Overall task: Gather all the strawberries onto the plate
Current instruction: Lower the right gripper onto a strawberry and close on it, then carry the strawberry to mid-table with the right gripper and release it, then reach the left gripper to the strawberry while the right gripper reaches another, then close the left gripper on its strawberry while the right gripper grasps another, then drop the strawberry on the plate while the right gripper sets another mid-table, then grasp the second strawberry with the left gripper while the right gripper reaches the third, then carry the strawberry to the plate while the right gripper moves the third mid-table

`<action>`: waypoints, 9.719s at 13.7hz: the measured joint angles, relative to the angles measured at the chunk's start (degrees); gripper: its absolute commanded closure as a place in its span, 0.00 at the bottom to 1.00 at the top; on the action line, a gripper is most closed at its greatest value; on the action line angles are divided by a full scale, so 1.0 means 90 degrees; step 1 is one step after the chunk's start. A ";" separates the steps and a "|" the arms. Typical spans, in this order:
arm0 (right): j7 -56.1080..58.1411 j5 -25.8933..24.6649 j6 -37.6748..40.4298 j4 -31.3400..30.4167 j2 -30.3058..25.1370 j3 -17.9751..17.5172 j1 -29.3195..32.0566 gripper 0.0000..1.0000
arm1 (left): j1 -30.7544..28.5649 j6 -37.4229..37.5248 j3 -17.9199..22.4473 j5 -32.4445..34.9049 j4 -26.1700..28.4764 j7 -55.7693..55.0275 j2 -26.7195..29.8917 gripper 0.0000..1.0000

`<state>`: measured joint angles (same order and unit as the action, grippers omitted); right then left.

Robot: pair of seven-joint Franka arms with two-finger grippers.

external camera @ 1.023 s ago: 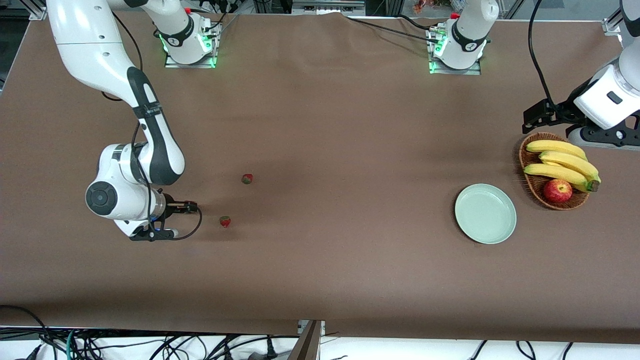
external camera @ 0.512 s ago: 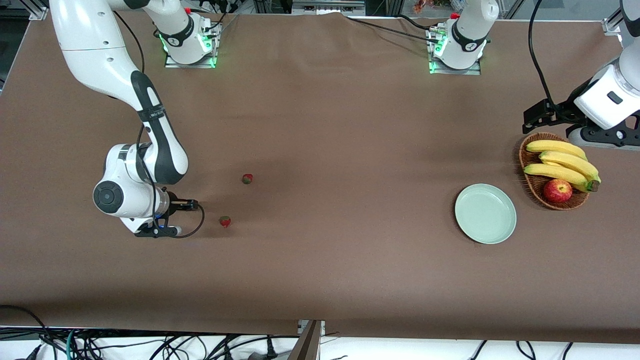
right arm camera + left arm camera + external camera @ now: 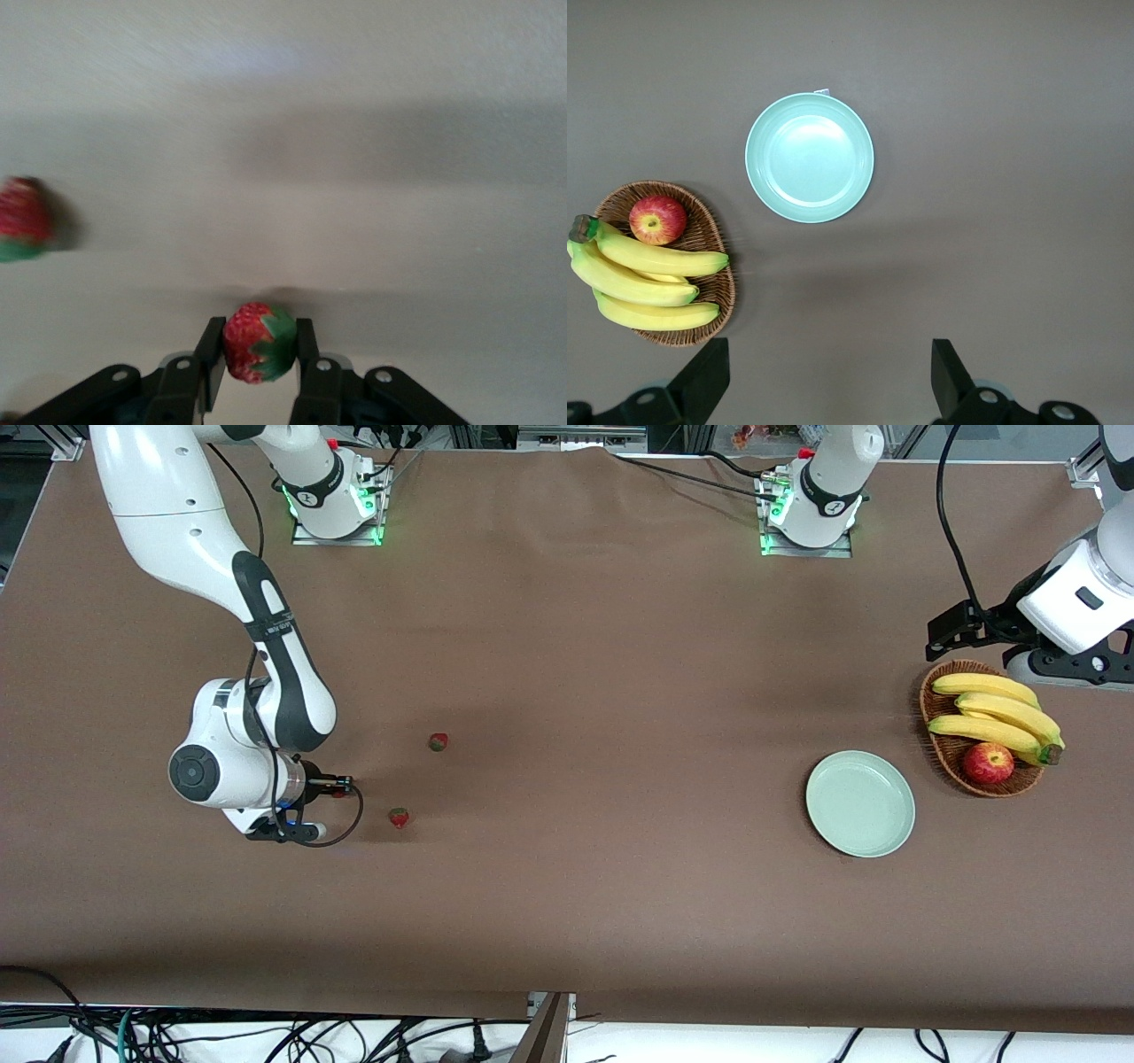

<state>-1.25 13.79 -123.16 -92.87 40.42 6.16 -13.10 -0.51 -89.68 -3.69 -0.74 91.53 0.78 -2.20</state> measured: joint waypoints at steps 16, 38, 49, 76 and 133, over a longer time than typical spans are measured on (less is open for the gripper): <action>-0.6167 0.0526 -0.3071 0.2515 0.1637 -0.1655 -0.2664 0.64 | -0.0022 0.0009 0.0004 0.0000 -0.0001 0.0000 0.0000 0.00; -0.4162 0.0449 0.0238 0.3081 0.0975 -0.0623 -0.1659 0.19 | 0.0568 -0.1951 -0.0075 -0.0740 -0.0459 0.0072 -0.2355 0.00; -0.1393 -0.0103 -0.0155 0.1492 0.0730 0.0597 -0.1289 0.19 | 0.2493 -0.5030 -0.0101 -0.1220 -0.1486 -0.0001 -0.5003 0.00; -0.4615 0.0312 -0.0791 0.2705 0.0992 -0.1145 -0.1630 0.79 | 0.1104 -0.2158 0.1095 0.0227 -0.1010 0.2186 -0.3732 1.00; -0.2264 0.0509 0.1318 0.0519 -0.1104 0.0441 -0.2047 0.76 | 0.2106 -0.2599 0.1030 0.0053 -0.0601 -0.0004 -0.3549 1.00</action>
<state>-21.62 18.38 -111.30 -88.20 30.48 10.13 -31.53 18.45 -113.07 5.58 -0.27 86.12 0.74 -34.14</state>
